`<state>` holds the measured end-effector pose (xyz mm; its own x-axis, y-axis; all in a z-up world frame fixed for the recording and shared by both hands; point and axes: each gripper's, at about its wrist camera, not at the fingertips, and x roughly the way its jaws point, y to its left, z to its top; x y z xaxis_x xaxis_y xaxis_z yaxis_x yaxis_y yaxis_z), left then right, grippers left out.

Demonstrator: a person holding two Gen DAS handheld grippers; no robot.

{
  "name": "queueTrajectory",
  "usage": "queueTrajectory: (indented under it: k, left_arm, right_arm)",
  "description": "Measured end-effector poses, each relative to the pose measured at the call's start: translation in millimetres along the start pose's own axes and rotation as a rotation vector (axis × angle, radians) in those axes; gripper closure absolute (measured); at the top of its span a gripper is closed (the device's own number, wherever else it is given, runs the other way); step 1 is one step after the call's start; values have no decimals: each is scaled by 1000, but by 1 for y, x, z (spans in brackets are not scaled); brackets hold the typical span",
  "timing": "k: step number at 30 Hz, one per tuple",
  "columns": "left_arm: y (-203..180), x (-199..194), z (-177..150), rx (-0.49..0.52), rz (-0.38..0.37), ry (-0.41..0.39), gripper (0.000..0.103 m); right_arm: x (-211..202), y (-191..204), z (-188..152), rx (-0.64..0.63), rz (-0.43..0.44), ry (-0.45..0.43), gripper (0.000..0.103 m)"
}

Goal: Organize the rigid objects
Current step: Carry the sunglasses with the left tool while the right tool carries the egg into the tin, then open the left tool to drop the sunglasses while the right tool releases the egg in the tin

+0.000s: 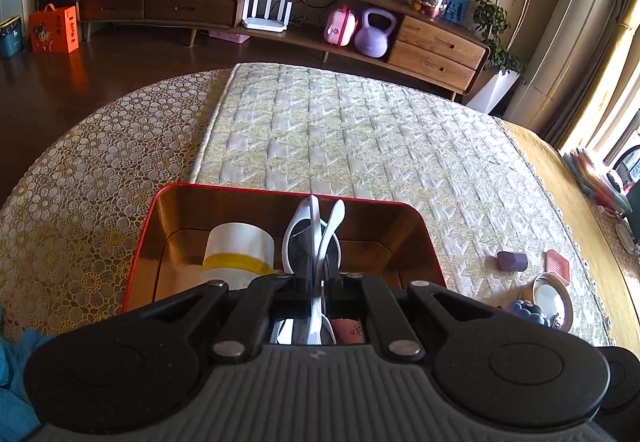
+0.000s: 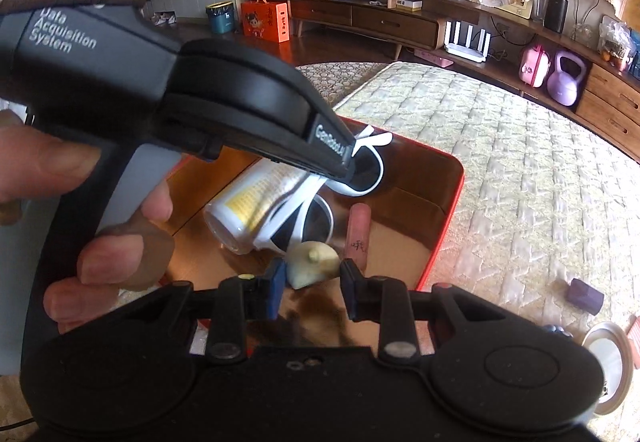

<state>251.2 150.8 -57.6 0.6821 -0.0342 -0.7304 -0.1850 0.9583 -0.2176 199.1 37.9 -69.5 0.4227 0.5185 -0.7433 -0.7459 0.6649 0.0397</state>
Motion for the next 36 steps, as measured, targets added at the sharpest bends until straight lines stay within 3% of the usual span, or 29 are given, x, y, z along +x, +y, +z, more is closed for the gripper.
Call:
queueTrajectory:
  k: [20,36]
  left_arm:
    - [18,18,-8,-32,22,62,98]
    - [8,-10,-18,2,-3,37,96]
  right_arm:
    - [12,8,6,-19,-24,24,69]
    - [-27,-3,0,63,16,-44,56]
